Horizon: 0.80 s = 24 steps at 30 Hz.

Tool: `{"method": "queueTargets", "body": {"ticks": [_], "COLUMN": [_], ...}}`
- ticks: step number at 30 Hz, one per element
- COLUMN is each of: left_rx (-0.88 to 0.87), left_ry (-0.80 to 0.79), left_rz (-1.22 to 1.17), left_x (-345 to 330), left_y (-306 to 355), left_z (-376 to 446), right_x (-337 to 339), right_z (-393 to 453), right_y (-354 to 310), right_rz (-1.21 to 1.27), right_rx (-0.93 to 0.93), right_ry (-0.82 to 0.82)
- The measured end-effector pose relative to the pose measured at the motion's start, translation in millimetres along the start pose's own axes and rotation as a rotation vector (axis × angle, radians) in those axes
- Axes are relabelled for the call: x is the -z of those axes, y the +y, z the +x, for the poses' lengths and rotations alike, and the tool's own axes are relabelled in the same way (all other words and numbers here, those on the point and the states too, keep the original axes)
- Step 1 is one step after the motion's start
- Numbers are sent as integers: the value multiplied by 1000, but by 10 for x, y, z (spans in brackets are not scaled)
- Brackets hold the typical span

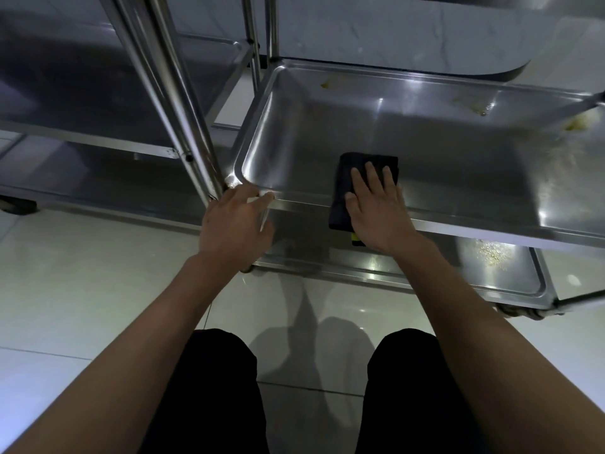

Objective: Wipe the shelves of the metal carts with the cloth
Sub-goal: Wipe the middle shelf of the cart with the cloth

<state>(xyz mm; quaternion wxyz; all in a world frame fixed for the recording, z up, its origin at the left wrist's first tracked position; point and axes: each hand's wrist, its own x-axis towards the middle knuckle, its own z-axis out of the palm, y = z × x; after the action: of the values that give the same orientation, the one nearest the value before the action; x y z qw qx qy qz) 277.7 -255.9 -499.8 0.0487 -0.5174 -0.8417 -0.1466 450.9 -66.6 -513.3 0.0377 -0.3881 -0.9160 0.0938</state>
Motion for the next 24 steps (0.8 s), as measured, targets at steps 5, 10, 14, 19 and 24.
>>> {"method": "queueTargets", "body": {"ticks": [5, 10, 14, 19, 24], "left_rx": [37, 48, 53, 39, 53], "left_ry": [4, -13, -57, -77, -71], "left_rz": [-31, -35, -31, -38, 0], "left_x": [13, 36, 45, 23, -10], "left_y": [-33, -54, -95, -121, -40], "left_z": [12, -6, -41, -87, -126], "right_x": [-166, -251, -218, -174, -191], "right_z": [288, 559, 813, 962, 783], "right_y": [-517, -959, -1085, -1192, -1059], "right_rz": [51, 65, 65, 25, 45], "right_rx": [90, 179, 270, 379, 344], "right_ry": [-54, -113, -188, -207, -129]}}
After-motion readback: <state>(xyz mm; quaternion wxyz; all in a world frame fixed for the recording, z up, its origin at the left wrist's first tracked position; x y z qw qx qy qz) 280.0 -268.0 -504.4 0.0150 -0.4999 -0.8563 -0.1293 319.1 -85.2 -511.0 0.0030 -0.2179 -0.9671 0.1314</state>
